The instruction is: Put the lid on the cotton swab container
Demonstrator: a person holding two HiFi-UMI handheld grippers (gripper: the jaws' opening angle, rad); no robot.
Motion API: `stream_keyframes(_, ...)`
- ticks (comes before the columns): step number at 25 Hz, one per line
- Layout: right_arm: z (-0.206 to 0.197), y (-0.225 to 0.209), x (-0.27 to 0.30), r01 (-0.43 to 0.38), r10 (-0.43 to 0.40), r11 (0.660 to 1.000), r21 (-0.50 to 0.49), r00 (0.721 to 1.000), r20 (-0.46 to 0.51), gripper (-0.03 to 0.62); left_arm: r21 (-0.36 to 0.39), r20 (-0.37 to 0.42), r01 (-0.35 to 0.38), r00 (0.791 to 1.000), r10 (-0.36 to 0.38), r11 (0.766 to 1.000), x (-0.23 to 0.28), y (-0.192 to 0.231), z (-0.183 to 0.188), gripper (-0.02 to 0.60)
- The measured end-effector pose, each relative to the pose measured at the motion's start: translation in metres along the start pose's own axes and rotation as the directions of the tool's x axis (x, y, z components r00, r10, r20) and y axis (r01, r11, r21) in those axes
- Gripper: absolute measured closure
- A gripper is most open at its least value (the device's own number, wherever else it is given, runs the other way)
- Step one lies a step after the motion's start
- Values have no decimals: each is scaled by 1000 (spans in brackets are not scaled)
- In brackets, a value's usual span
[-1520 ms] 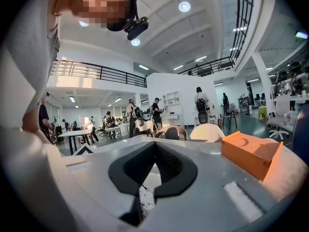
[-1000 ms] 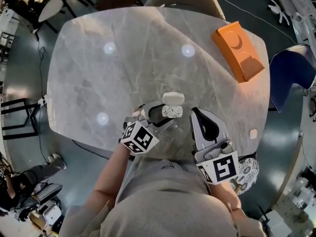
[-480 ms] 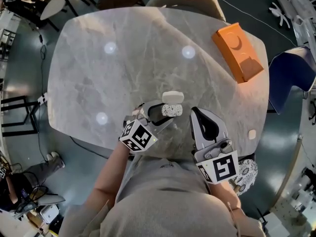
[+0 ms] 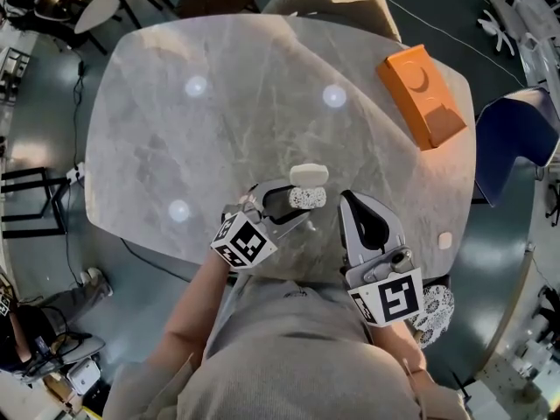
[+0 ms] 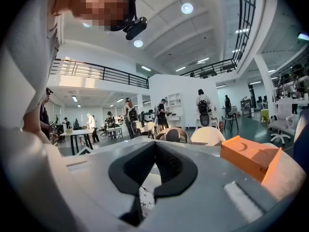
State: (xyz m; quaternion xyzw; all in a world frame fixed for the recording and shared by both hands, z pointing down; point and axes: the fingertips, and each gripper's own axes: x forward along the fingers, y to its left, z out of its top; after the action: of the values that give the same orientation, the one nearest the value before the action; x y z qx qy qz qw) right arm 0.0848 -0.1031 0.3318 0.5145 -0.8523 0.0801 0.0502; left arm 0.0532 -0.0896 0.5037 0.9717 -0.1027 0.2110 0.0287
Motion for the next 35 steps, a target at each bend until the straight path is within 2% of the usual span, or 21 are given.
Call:
stream_keyframes(5, 2, 0, -1, -5, 5, 1000, -7, 1000, 7, 592, -17, 48, -25, 998, 26, 1000, -5, 3, 11, 347)
stream_keyframes(13, 10, 1, 0, -7, 7, 1000, -17, 1000, 21, 592, 5, 79, -29, 996, 29, 1000, -17, 5, 29, 350)
stream_keyframes(21, 18, 0, -1, 3, -2, 1000, -24, 999, 39, 592, 5, 152, -38, 988, 37, 999, -29, 6, 52, 354)
stream_keyframes(35, 27, 6, 2, -7, 9, 999, -43, 999, 46, 592, 31, 227, -12, 974, 4, 999, -49, 5, 80, 377)
